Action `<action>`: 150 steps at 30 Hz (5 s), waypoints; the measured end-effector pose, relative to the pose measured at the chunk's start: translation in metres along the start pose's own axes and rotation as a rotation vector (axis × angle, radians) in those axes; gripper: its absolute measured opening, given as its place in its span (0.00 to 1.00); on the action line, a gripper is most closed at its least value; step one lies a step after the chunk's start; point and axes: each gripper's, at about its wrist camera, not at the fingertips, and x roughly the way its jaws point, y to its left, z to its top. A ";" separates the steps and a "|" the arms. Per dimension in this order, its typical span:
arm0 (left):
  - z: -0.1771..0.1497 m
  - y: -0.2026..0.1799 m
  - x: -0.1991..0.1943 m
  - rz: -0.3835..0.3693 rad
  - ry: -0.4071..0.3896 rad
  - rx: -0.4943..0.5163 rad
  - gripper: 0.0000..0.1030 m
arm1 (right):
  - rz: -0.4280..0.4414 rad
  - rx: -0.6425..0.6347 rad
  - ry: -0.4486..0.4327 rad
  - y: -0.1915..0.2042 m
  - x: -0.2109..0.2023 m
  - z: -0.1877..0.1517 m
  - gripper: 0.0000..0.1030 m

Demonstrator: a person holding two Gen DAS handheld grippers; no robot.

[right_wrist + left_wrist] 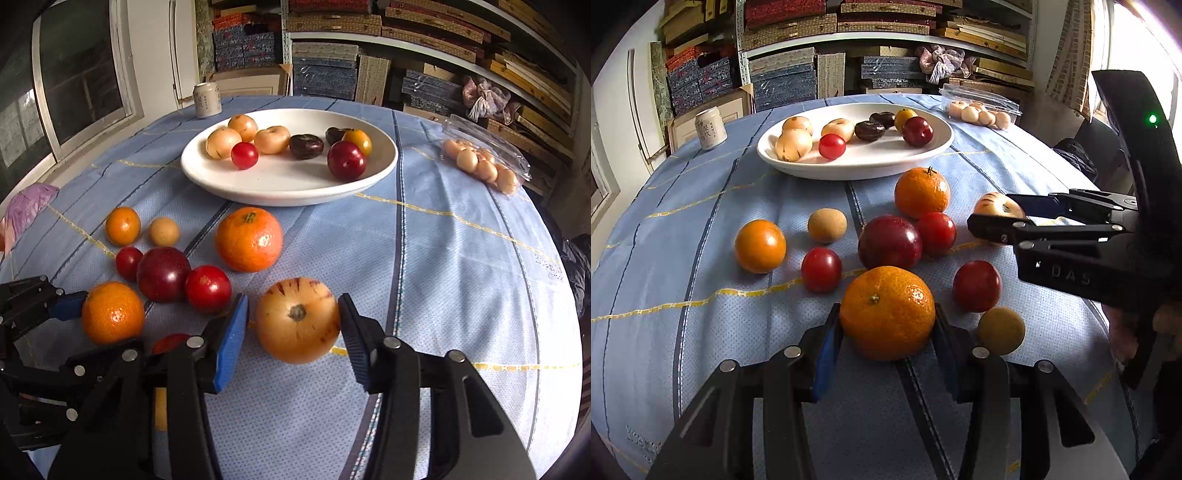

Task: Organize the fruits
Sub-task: 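Grasp the pale orange ribbed fruit with the right gripper while the left grasps a mandarin, then carry both fruits over the plate and open both grippers onto it, then withdraw both grippers from the plate back toward the loose fruits, then grasp a red tomato with the right gripper while the left grasps a red cherry tomato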

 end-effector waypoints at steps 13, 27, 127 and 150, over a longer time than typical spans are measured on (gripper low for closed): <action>0.001 0.005 -0.008 -0.013 -0.013 -0.031 0.46 | 0.049 0.057 -0.001 -0.011 -0.002 -0.004 0.42; 0.015 0.024 -0.042 -0.014 -0.085 -0.063 0.46 | 0.047 0.029 -0.075 -0.002 -0.045 0.008 0.42; 0.023 0.048 0.010 0.135 0.019 -0.034 0.48 | 0.058 -0.067 0.059 0.061 -0.010 -0.022 0.33; 0.025 0.042 0.018 0.043 0.016 -0.041 0.24 | 0.117 -0.040 0.016 0.055 -0.016 -0.027 0.31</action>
